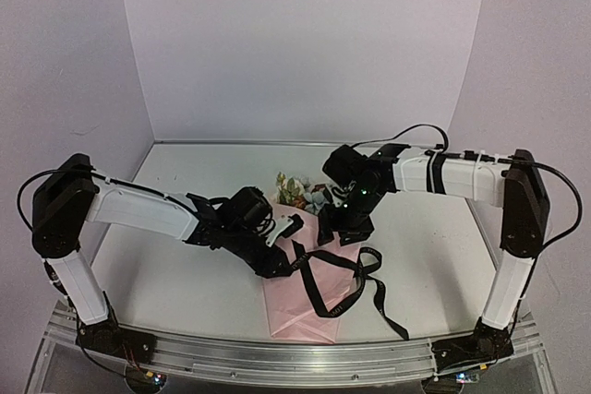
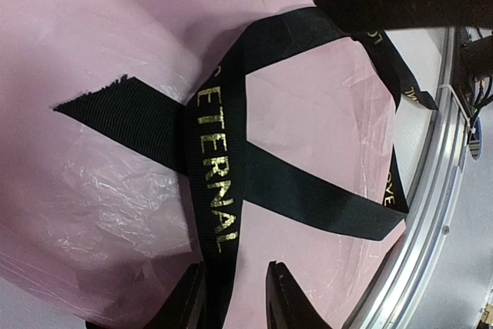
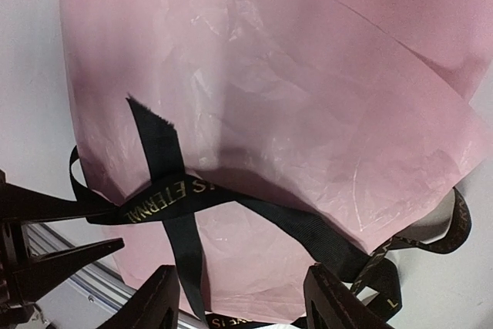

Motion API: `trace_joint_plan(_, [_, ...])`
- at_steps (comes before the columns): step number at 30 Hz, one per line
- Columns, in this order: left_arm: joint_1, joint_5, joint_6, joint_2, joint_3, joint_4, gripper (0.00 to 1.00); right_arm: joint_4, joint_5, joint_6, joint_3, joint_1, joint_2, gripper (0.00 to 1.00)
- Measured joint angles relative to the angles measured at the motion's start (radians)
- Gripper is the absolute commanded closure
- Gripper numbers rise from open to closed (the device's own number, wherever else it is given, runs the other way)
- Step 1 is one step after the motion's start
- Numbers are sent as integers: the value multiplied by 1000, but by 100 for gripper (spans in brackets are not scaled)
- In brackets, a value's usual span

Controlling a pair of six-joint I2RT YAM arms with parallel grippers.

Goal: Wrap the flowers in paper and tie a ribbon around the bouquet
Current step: Cross the ribbon over the folded bouquet.

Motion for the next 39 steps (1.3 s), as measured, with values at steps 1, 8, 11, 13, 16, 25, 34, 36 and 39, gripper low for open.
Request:
trace_joint_plan(1, [-1, -7, -11, 0, 2, 0, 64, 0, 6, -2, 0, -2, 0, 44])
trace_joint_plan(8, [-9, -153, -145, -25, 59, -18, 39, 12, 68, -10, -68, -17, -35, 42])
trace_joint_plan(11, [-39, -279, -229, -21, 134, -71, 35, 13, 104, -8, -130, -24, -92, 39])
trace_joint_plan(13, [-62, -365, -300, -1, 209, -125, 33, 13, 134, -5, -174, -34, -144, 36])
trace_joint_plan(16, [-87, -476, -406, 58, 328, -199, 32, 16, 183, 5, -242, -54, -231, 34])
trace_joint_plan(25, [-107, -628, -602, 306, 583, -436, 39, 26, 270, 20, -407, -108, -415, 30])
trace_joint_plan(34, [-133, -654, -695, 392, 657, -570, 55, 41, 284, 19, -503, -127, -527, 29])
trace_joint_plan(36, [-136, -658, -701, 404, 683, -585, 62, 41, 284, 18, -514, -135, -535, 29])
trace_joint_plan(39, [-139, -661, -714, 416, 703, -595, 70, 42, 283, 19, -520, -143, -540, 28])
